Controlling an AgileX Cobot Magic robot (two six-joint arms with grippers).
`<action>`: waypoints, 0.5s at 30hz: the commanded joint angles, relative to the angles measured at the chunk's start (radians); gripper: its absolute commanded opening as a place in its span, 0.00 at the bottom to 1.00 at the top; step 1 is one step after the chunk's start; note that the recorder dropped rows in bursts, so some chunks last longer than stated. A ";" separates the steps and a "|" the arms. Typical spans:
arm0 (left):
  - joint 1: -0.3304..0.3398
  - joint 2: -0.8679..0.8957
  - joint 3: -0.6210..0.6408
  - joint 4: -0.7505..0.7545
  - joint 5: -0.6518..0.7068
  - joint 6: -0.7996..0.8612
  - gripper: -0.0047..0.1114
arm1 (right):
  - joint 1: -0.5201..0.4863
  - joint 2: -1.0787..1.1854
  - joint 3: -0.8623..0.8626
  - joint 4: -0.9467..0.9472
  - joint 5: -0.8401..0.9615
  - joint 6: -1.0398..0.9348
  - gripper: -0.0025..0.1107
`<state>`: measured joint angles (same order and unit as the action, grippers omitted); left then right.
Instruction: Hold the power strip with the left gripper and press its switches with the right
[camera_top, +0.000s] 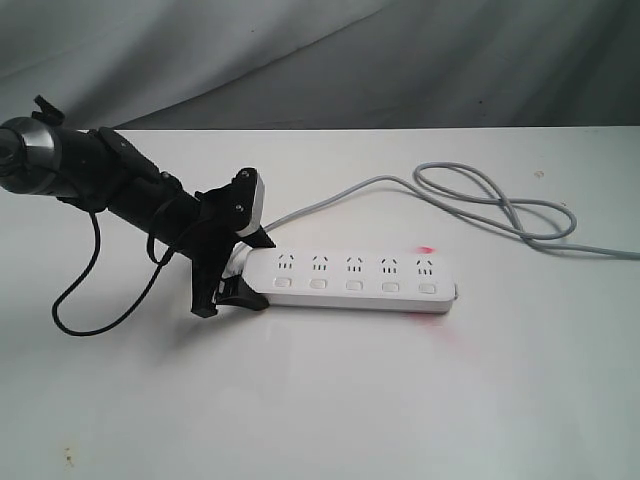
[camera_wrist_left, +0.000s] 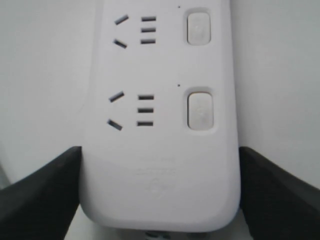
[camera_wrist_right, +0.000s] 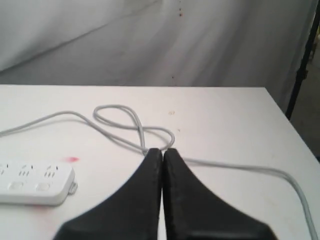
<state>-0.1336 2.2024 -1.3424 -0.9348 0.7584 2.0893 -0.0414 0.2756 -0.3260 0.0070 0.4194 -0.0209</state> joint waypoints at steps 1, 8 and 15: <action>-0.006 -0.001 -0.002 -0.009 -0.003 0.004 0.04 | -0.009 -0.105 0.129 -0.007 -0.021 0.016 0.02; -0.006 -0.001 -0.002 -0.009 -0.003 0.004 0.04 | -0.009 -0.264 0.241 -0.007 -0.028 0.059 0.02; -0.006 -0.001 -0.002 -0.009 0.000 0.004 0.04 | -0.009 -0.276 0.326 -0.012 -0.054 0.059 0.02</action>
<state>-0.1336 2.2024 -1.3424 -0.9348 0.7584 2.0893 -0.0414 0.0056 -0.0293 0.0070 0.3968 0.0297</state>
